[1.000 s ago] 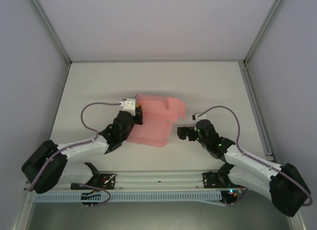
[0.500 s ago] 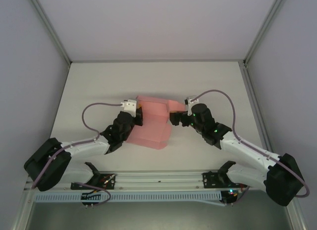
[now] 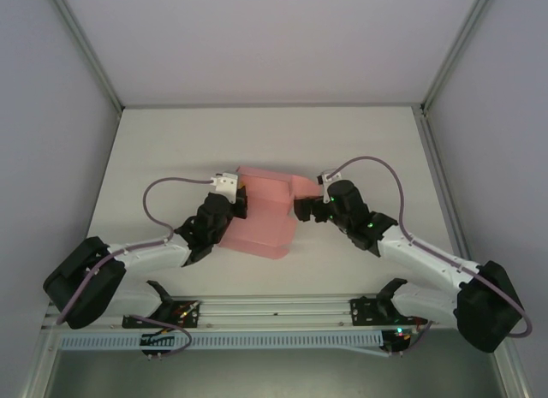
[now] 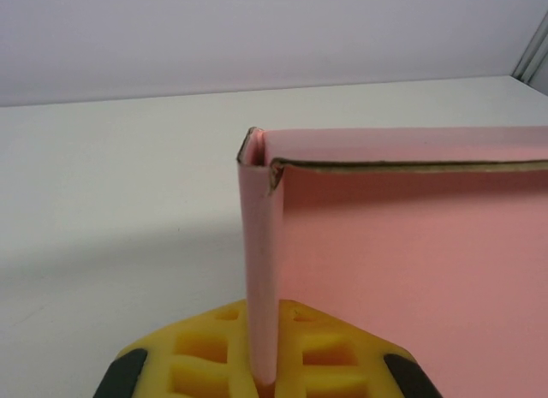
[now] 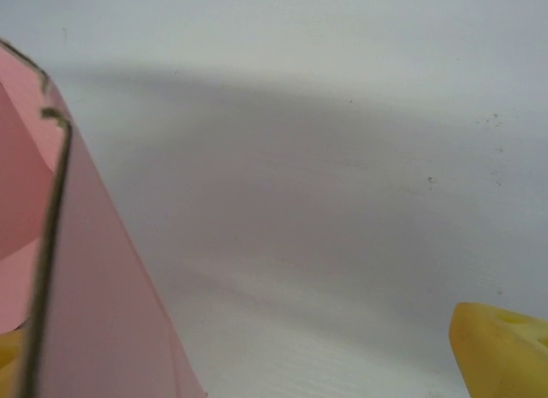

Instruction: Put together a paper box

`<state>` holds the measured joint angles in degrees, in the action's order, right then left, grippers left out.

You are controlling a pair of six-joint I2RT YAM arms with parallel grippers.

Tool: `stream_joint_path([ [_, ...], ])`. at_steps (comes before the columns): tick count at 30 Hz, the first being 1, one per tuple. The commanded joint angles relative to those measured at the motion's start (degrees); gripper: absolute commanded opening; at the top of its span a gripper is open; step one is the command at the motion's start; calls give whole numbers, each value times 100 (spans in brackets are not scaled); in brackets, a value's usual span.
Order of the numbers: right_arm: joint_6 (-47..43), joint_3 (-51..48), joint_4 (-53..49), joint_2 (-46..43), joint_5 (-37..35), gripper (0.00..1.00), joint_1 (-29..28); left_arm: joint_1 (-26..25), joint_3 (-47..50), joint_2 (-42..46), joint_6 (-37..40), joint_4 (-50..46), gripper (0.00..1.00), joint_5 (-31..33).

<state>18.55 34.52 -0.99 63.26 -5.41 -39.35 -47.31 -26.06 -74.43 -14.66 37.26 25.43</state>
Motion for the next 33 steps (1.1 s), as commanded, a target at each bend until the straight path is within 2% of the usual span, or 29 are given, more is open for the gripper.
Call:
stream_joint_path([
  [1,70,-176,874,276,488,100,26,-18,-96,-106,-59,137,0,-69],
  [4,4,-97,1504,711,906,100,16,-23,-121,-122,-112,107,0,-134],
  [8,-61,374,1238,1288,848,100,17,-25,-110,-40,-172,71,0,-146],
  [11,-70,529,1067,1394,725,100,10,-26,-110,-16,-211,10,0,-104],
  [17,15,150,793,499,351,100,7,-17,-153,-138,-353,-155,0,292],
  [23,205,-254,-262,-1170,-770,100,40,4,-144,-159,-368,-170,0,419],
  [26,150,-106,-800,-1782,-916,100,157,28,-162,-111,-392,-226,0,410],
  [31,619,6,-1512,-1924,-1186,100,675,29,-92,54,-365,-191,0,348],
  [33,900,-39,-1631,-1759,-1034,100,1058,31,-57,131,-334,-210,0,325],
])
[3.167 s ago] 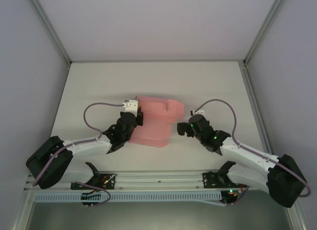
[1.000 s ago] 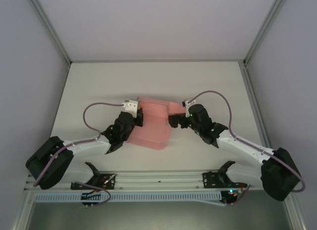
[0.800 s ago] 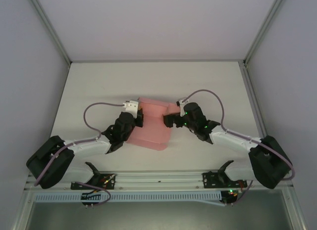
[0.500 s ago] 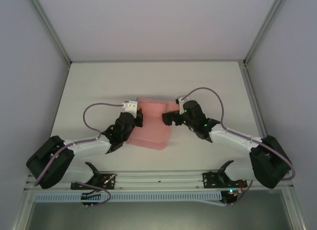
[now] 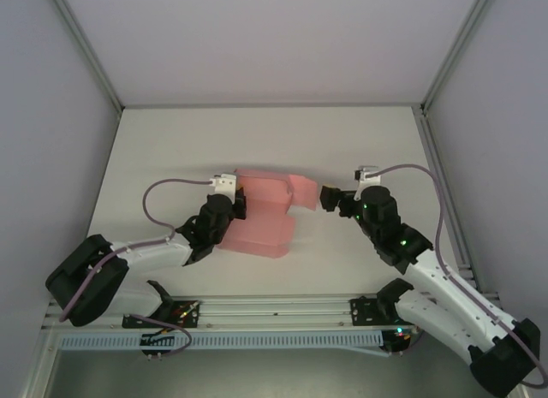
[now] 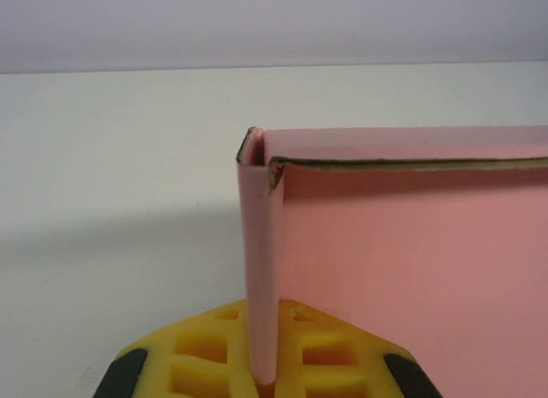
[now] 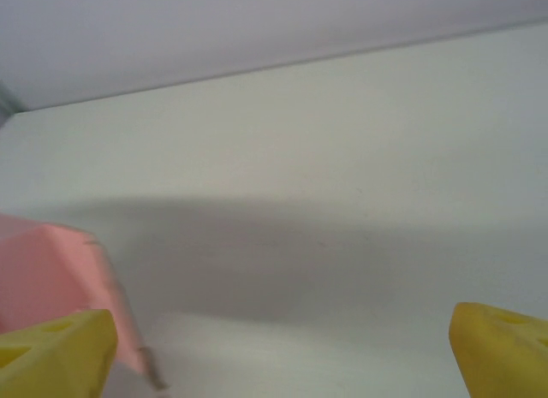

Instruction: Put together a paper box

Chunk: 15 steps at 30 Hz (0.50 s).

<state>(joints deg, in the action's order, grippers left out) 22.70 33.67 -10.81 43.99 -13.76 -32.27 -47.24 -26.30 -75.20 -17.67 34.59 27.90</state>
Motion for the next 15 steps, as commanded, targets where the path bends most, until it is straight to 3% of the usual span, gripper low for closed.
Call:
stream_joint_path([
  [1,590,13,-644,312,-57,100,527,14,-24,235,-16,60,0,59],
  [5,594,-29,-281,871,636,100,890,17,-15,297,53,39,0,-4],
  [12,259,-100,1220,1470,2980,100,860,16,-42,217,29,46,0,-4],
  [15,272,-179,1775,1679,3390,100,665,18,-85,147,23,48,0,-28],
])
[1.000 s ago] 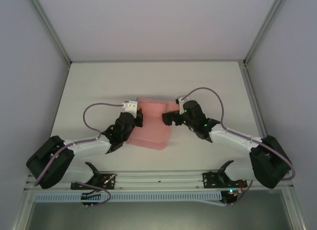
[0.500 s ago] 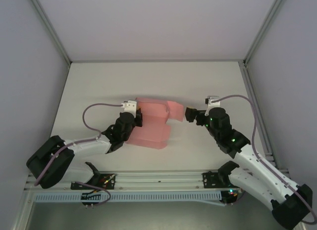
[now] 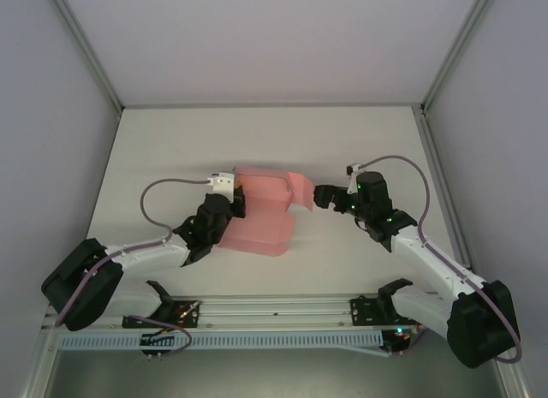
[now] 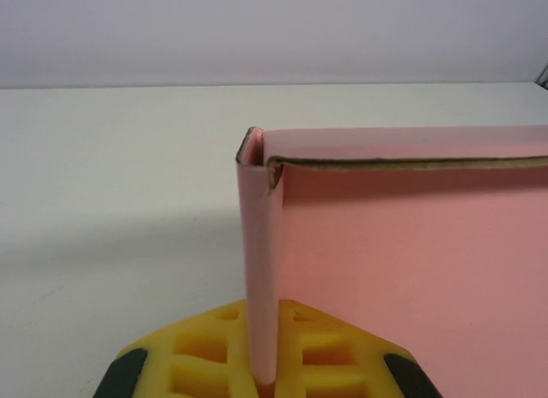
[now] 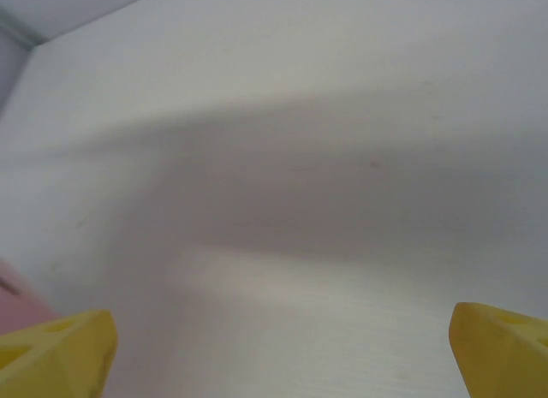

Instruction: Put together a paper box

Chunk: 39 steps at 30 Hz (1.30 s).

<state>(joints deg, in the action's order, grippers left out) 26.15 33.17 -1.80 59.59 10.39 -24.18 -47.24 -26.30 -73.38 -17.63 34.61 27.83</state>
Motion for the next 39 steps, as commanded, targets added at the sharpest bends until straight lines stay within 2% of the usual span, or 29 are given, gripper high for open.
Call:
stream_joint_path([
  [1,-47,-145,1040,222,1012,100,-257,18,-107,-52,15,41,0,-34],
  [10,-22,106,1850,1246,773,100,-1075,22,-146,-95,-40,28,0,-164],
  [15,26,433,1613,1623,400,98,-1181,20,-138,-16,-82,-63,0,-179],
  [19,-84,398,1225,1273,-53,97,-1208,17,-115,66,-108,-175,0,-6],
  [29,-337,-63,-468,-615,-1127,98,-1183,23,-179,151,-55,-341,0,189],
  [35,-651,-178,-477,-998,-790,95,-1130,20,-174,211,-56,-367,0,132],
  [39,-791,-179,-5,-786,-69,90,-988,21,-188,198,-26,-359,0,69],
])
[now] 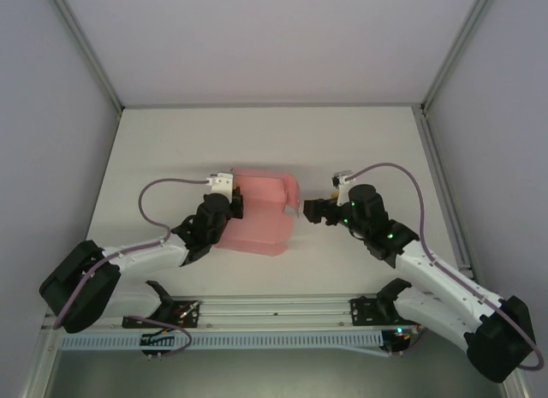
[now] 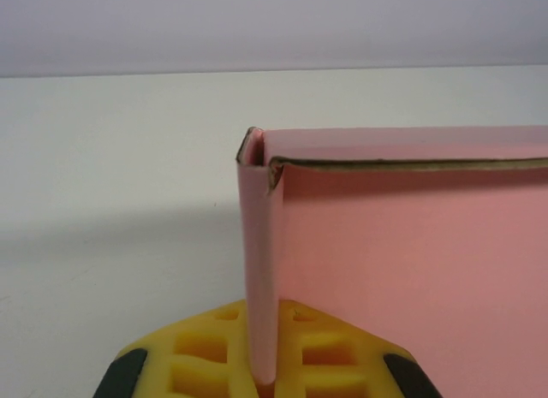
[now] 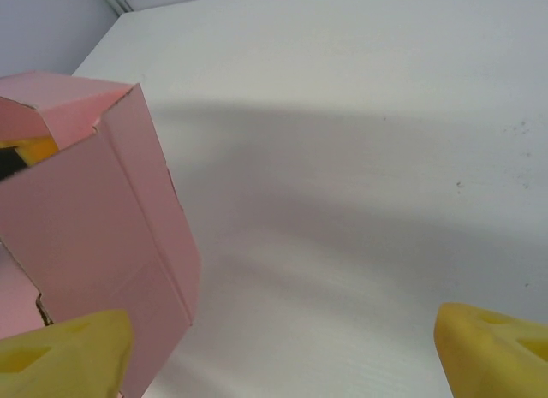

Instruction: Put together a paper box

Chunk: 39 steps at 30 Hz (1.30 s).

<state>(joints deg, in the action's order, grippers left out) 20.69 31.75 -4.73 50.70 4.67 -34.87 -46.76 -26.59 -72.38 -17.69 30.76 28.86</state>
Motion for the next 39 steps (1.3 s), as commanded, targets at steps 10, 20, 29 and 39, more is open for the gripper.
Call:
stream_joint_path([
  [10,-610,962,674,1735,1847,83,64,-33,-188,-23,20,40,0,-184],
  [20,-551,1264,812,2055,1856,79,-66,-27,-234,-169,54,61,0,-175],
  [29,-193,1526,743,2569,577,64,-290,-31,-286,-146,-61,-18,0,-155],
  [39,-84,2096,-162,3162,-2131,16,-761,-42,-420,-73,-190,-286,0,-162],
])
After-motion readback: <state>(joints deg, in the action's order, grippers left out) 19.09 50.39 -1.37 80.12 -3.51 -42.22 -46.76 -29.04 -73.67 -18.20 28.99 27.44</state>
